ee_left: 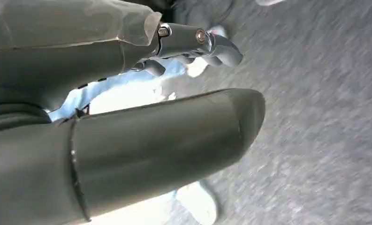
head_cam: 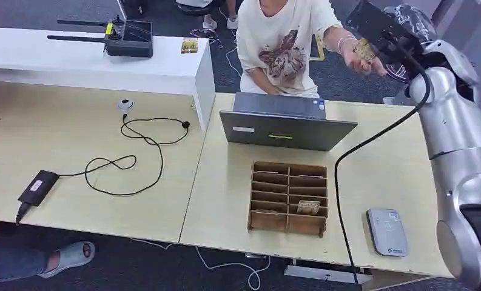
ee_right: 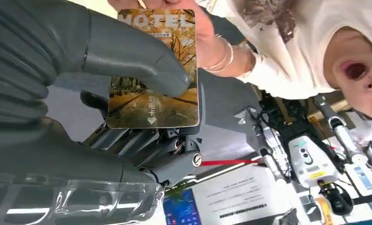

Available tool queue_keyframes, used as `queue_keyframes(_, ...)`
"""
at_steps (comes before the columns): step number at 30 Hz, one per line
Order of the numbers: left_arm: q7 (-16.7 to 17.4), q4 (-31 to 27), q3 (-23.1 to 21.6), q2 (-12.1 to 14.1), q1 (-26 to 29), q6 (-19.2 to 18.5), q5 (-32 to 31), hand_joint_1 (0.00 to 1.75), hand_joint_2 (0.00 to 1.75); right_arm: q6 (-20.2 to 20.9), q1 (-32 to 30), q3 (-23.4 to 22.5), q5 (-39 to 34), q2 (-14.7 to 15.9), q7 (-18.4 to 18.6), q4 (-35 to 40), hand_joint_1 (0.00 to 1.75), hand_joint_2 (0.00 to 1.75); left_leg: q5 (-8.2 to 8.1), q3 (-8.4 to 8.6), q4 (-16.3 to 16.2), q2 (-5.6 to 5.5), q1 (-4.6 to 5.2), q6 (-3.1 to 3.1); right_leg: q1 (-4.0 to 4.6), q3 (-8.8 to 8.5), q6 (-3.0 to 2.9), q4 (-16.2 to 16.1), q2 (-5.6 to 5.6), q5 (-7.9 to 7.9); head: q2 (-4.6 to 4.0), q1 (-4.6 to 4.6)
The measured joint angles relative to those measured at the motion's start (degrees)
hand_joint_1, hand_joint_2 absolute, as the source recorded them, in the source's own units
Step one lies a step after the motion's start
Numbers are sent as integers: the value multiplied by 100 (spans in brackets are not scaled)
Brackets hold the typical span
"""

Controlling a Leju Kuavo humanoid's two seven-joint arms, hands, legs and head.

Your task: Pass the card to the sensor for recognition and then transmit it.

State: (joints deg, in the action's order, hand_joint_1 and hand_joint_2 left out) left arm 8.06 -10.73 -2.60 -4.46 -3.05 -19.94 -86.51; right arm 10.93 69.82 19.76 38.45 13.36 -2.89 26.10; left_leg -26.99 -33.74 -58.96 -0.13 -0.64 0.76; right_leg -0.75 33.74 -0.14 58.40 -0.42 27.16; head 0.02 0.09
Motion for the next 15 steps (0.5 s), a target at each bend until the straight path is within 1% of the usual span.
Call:
queue_keyframes(4,18,2,0,-66,161,-10,15,0,0,-4,181,74,79,-157,147,-197,175,175,-1,-6,0,1,1,0,-1,7,0,-4,1,0,0,0)
queue_keyframes(5,18,2,0,-81,161,-33,15,0,0,-4,211,85,83,-199,151,-232,126,175,-1,-5,0,3,1,0,-1,8,0,-4,3,0,-2,0)
queue_keyframes(6,18,2,0,-85,160,-52,17,0,0,-6,237,103,89,-232,151,-273,84,175,-1,-5,0,5,1,0,-1,7,0,-4,4,-1,0,-2)
queue_keyframes(7,15,2,0,-88,160,-76,17,0,0,-11,255,124,101,-260,151,-313,9,175,-1,-3,0,5,1,0,-1,8,0,-4,4,-1,-2,0)
queue_keyframes(8,15,2,0,-94,161,-94,15,0,0,-26,268,138,111,-269,151,-335,3,175,0,-3,-1,5,0,0,0,7,0,-4,4,-2,-2,0)
queue_keyframes(9,13,2,0,-94,164,-105,13,0,0,-50,276,158,114,-280,151,-365,3,175,0,-3,-1,4,0,0,0,7,0,-4,3,-2,-2,0)
queue_keyframes(10,7,2,0,-94,165,-109,13,0,0,-72,277,171,116,-296,149,-385,0,175,1,-2,-1,3,-1,0,1,7,0,-3,2,-2,-2,-2)
queue_keyframes(15,-33,2,0,-101,170,-146,11,0,0,-190,273,184,92,-311,81,-455,0,175,1,-3,-1,1,0,1,0,8,-1,-1,1,-3,-2,0)
